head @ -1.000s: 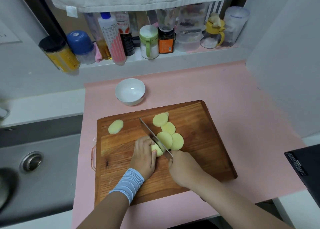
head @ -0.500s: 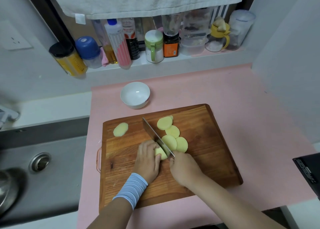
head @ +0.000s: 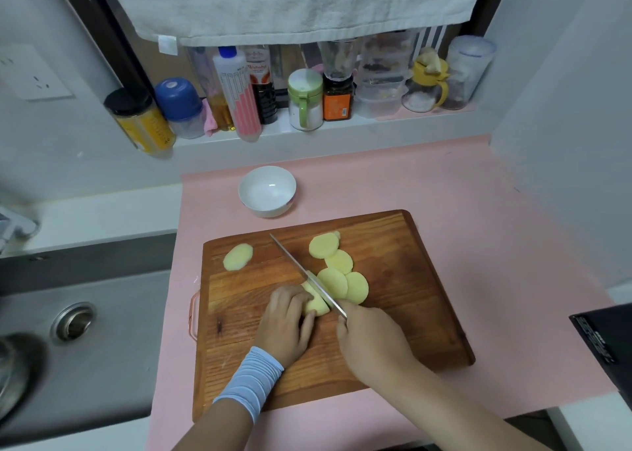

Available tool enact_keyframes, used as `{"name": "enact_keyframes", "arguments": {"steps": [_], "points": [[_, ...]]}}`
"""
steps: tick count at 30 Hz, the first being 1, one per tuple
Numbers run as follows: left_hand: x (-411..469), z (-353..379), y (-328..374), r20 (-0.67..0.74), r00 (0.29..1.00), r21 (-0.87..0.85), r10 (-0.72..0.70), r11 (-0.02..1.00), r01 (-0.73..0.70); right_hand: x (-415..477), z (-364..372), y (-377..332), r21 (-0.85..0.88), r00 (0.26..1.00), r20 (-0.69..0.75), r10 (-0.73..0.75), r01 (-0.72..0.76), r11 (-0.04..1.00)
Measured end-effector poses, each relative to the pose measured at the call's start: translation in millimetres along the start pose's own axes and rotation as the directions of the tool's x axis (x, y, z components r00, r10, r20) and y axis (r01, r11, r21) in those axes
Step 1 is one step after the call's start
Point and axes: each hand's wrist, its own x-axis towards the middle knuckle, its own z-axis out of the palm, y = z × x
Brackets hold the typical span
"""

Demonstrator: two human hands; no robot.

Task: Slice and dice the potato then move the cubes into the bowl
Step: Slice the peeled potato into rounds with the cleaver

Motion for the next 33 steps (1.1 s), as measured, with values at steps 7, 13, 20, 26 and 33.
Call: {"name": "enact_keyframes", "arguments": {"steps": [7,13,20,26,33], "points": [[-0.8,0.2,-1.2,-0.015,1.000,-0.011,-0.002,1.000,0.002,-14.3,-6.5,-5.0,-0.084,0.994,-0.054,-0.096,0.092,0.992],[15.4,-21.7,3.5,-0.299,0.922,-0.057,-0.247,0.969,0.241,-11.9,-19.1,-5.1,-0.257,0.989,-0.061,-0.138,0.118,0.959],[102.1,-109.6,-4.7,-0.061,0.890,-0.257,-0.452,0.868,0.424,8.6,-49.1,7.9,-0.536,0.953,-0.020,-0.302,0.244,0.808],[146.9,-78.0,-5.5,0.775,0.597,0.113,-0.206,0.975,0.191,24.4,-44.6,8.5,-0.592,0.916,0.001,-0.402,0.324,0.738],[156.5,-58.3,-17.0,0.750,0.592,0.138,-0.296,0.944,0.298,42.9,-45.6,13.3,-0.618,0.919,0.036,-0.392,0.329,0.714]]}}
